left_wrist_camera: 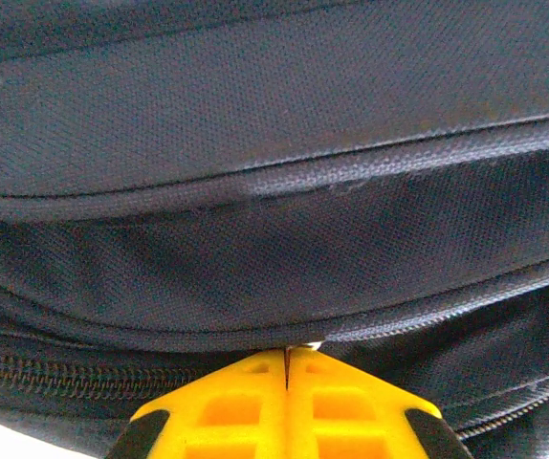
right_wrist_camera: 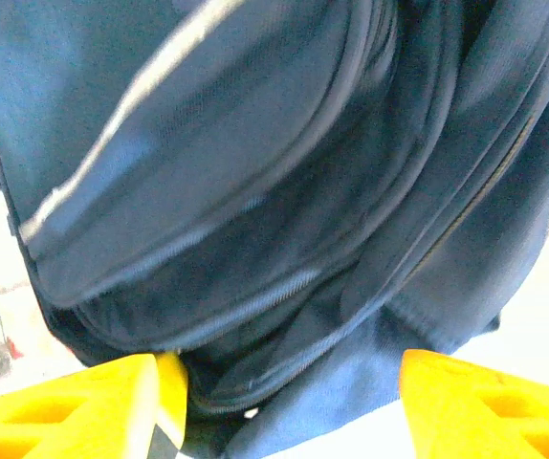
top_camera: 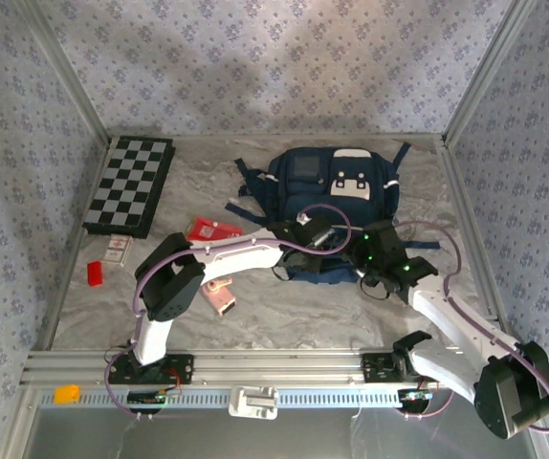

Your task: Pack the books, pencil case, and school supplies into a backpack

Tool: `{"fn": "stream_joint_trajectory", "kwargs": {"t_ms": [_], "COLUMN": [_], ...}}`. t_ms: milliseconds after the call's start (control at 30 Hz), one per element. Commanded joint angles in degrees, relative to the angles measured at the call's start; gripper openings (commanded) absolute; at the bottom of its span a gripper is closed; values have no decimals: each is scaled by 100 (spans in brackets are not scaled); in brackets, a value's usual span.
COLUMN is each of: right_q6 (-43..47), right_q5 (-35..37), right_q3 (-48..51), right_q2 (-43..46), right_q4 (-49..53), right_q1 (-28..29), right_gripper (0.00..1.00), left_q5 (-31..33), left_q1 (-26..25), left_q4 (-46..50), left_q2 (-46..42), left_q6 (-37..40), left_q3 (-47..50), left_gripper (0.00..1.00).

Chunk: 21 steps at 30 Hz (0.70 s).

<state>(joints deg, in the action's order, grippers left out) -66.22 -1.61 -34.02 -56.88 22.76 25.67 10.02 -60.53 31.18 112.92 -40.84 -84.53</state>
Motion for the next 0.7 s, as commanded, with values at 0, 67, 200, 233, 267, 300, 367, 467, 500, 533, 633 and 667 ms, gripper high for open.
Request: {"fn": "stream_joint_trajectory", "kwargs": {"t_ms": [0,67,200,233,267,300,367,467,500,533,633,667], "right_q6": [-1048,-1215,-1469,-1527,-1520,-1529,-1505,-1249,-1135,-1047,-615,-495], "right_q5": [437,585,761,871,1019,1158,1182,1427,1425,1420,1349,1324], "right_q3": [-68,-153,-290,-372,-412,-395,-289,-303,-292,-278,-112,-54], "right_q2": [-347,-661,-1402,-1534,-1645,-1709,-1822,-1971,-1988,-1982,-1730,-1579], "right_q4": [180,-2,-398,-272,-246,-273,-409,-185,-143,-59,-32,59], "right_q1": [350,490,545,544,548,562,500,453,400,339,68,-8], "right_gripper": [69,70,66,66,65,64,60,47,39,30,9,4], "left_q5": [20,17,-15,-18,-14,-26,-38,-40,-21,15,116,175], "left_q1": [-11,-11,9,6,6,14,15,63,83,93,185,220], "left_q4": [-27,-56,-53,-68,-66,-74,-77,-9,43,93,273,314], "left_q2": [-294,-332,-355,-367,-383,-406,-450,-512,-543,-575,-677,-716], "left_q6": [-93,-91,-84,-74,-68,-73,-47,3,52,109,367,497], "left_q3": [118,148,154,159,165,178,192,230,262,293,445,519], "left_gripper": [0,0,0,0,0,0,0,0,0,0,0,0]}}
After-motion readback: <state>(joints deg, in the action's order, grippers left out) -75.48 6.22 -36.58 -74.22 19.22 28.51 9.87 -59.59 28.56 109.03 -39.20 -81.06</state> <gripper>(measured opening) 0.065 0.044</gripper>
